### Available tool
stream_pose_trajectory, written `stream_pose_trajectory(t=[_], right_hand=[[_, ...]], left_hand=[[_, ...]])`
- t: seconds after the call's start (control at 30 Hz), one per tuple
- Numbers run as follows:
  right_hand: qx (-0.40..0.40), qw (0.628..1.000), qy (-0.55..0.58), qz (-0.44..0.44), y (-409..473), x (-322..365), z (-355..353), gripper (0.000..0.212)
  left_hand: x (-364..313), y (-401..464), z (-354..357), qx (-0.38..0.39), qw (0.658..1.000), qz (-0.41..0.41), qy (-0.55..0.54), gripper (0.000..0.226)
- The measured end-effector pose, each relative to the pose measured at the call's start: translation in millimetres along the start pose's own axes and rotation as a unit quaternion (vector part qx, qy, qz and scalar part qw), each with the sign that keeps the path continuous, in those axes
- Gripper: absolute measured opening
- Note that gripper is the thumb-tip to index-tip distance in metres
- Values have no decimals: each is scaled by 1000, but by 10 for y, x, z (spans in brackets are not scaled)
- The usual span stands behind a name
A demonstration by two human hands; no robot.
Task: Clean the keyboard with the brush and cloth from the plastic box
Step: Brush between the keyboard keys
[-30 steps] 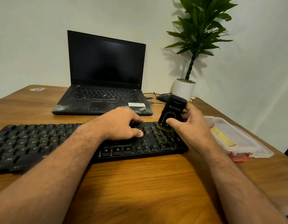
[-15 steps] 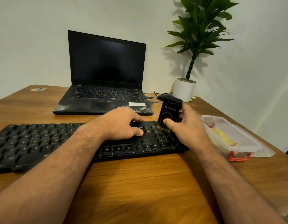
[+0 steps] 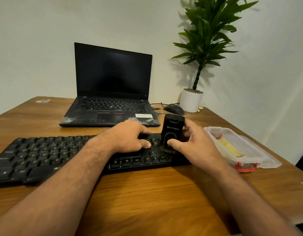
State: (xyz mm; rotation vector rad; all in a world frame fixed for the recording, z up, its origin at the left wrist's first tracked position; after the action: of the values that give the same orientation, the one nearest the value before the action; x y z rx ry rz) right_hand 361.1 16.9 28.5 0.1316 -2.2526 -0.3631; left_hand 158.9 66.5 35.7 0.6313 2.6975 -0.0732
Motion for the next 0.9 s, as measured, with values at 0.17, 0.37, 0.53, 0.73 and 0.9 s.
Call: stream_pose_trajectory(t=[0.17,0.37,0.53,0.73,0.9], right_hand=[[-82,994,-69,-22,29,-25,51,47],[-29,999,20,-16,19,-60,51,53],[-38,998,49,-14,51,-101,-13,49],[24,993,107,-43,-113,-163,-65,55],[-40,998,43,-8,-104,-241,-166,54]], left_hand=[[25,25,7,-4,1000,-9,-3,49],[26,43,10,-4,1000,-7,-8,47],[14,41,40,-10,1000,-10,3,47],[17,47,42,-11,1000,-13,10,48],[4,29,26,-5,1000,-14,1,47]])
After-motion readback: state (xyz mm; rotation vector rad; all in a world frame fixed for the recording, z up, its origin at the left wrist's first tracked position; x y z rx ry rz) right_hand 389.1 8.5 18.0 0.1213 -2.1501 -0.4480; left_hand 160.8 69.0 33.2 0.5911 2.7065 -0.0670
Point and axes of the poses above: each hand's wrist, its own y-axis towards the middle knuckle, its own z-axis out of the palm, x = y × z, the point moved 1 cm from there along y, towards the middle knuckle, and after that the axes turned 2 degrees about -z, right-handed, at the moved point
